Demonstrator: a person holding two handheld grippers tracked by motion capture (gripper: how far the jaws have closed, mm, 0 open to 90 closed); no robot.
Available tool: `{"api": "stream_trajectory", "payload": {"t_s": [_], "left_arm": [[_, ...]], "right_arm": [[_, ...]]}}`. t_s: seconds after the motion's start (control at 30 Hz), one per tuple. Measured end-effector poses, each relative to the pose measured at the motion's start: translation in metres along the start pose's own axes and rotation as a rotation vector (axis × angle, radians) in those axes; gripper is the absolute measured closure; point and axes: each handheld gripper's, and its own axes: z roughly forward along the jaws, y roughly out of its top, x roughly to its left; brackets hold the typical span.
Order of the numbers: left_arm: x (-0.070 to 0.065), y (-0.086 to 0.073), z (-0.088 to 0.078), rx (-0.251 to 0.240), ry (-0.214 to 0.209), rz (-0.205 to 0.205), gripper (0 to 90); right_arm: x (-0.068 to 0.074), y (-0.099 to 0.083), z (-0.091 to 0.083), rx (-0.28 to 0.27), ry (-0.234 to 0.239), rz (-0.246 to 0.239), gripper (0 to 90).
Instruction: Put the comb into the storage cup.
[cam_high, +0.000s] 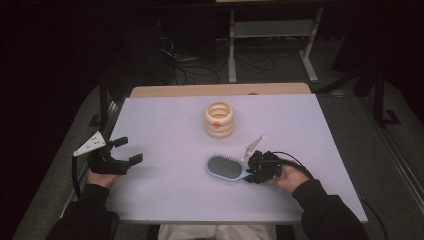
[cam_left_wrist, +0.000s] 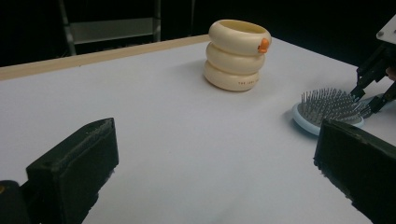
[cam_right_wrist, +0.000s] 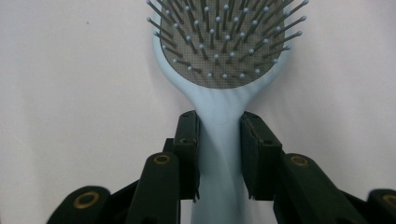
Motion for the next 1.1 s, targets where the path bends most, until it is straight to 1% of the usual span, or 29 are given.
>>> {"api": "stream_trajectory", "payload": {"t_s": [0.17, 0.27, 0.33, 0.63, 0.77, 0.9, 1.0, 1.1], "left_arm": [[0.0, 0.0, 0.0, 0.0, 0.0, -0.001, 0.0], [0.0, 0.0, 0.0, 0.0, -0.002, -0.002, 0.0], [0.0, 0.0, 0.0, 0.002, -0.002, -0.003, 0.0], [0.0, 0.0, 0.001, 0.002, -0.001, -0.002, 0.0], [0.0, 0.0, 0.001, 0.005, -0.002, -0.002, 0.0], [0.0, 0.0, 0.001, 0.005, -0.005, -0.004, 0.0], [0.0, 0.0, 0.001, 0.001, -0.007, -0.006, 0.0], [0.001, -0.001, 0.001, 0.002, -0.007, -0.005, 0.0]], "right_arm": [[-0.001, 0.0, -0.006, -0.021, -0.005, 0.005, 68.6], [-0.003, 0.001, -0.01, -0.036, 0.008, 0.017, 68.6], [-0.003, 0.001, -0.012, -0.037, 0.008, 0.018, 68.6], [-0.005, 0.005, -0.027, -0.079, -0.012, 0.014, 68.6], [-0.006, 0.008, -0.034, -0.089, -0.02, 0.009, 68.6], [-0.007, 0.011, -0.042, -0.1, -0.019, 0.012, 68.6], [-0.008, 0.014, -0.046, -0.12, -0.005, 0.017, 68.6], [-0.009, 0.017, -0.05, -0.123, -0.005, 0.012, 68.6]]}}
